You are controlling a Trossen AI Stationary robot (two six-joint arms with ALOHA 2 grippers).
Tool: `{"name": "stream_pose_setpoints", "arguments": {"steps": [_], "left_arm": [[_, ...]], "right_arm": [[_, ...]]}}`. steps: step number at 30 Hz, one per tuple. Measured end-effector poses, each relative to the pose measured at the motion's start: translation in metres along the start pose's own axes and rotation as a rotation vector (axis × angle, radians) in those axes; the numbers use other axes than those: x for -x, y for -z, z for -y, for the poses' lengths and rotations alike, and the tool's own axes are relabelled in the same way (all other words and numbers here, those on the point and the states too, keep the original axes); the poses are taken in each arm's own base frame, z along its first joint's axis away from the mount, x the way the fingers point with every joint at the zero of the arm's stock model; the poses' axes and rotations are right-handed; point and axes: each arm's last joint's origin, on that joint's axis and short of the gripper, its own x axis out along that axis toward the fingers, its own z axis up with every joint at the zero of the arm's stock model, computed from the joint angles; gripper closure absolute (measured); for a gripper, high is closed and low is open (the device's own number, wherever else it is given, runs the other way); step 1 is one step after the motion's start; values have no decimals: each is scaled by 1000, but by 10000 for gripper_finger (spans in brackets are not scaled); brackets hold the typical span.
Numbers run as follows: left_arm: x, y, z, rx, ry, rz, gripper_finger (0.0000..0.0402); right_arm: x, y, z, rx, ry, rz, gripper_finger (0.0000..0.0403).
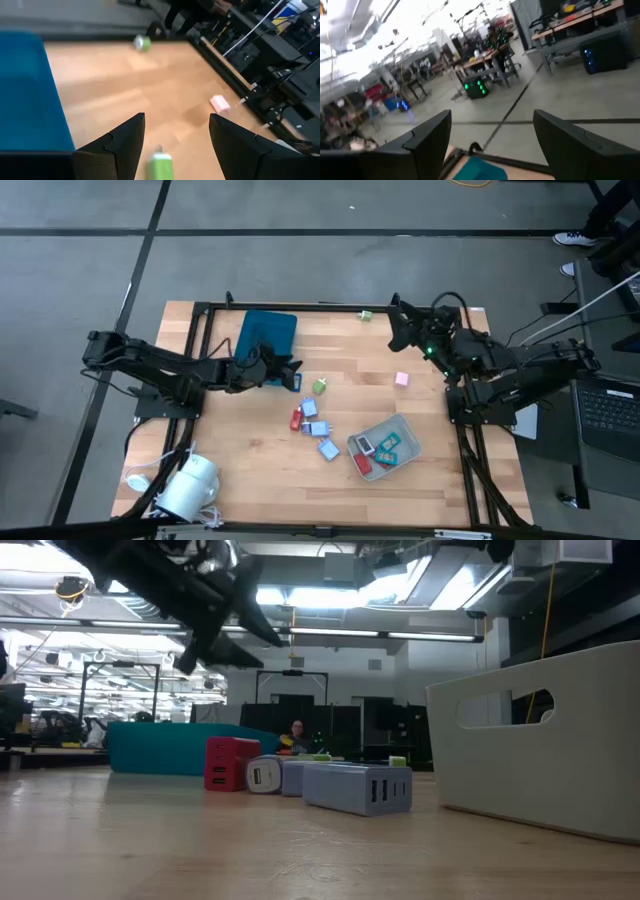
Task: Pick & Place Office items
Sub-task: Put the blue digital clock into the gray bin
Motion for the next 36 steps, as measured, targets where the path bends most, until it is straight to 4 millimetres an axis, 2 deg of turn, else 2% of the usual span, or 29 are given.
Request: {"name": "stream_pose_setpoints", "arguments": {"steps": [5,10,18,22,29,36], "left_arm": [[-9,23,-1,155,-20,-144,196],[-18,33,7,184,-60,-263,202],[-41,48,-7,198,-243,-393,198],[-53,43,-11,247,-257,-422,192],[-65,27,-18,243,-291,-429,155],[-69,20,-23,230,-310,-458,124]], "right_arm": [[-4,-2,6,39,-20,-20,117],[-9,-7,15,65,-56,-59,117],[-19,-8,31,61,-98,-155,117],[-24,-9,35,39,-128,-185,117],[-27,-14,41,37,-156,-193,117],[-30,-18,47,54,-164,-187,117]]}}
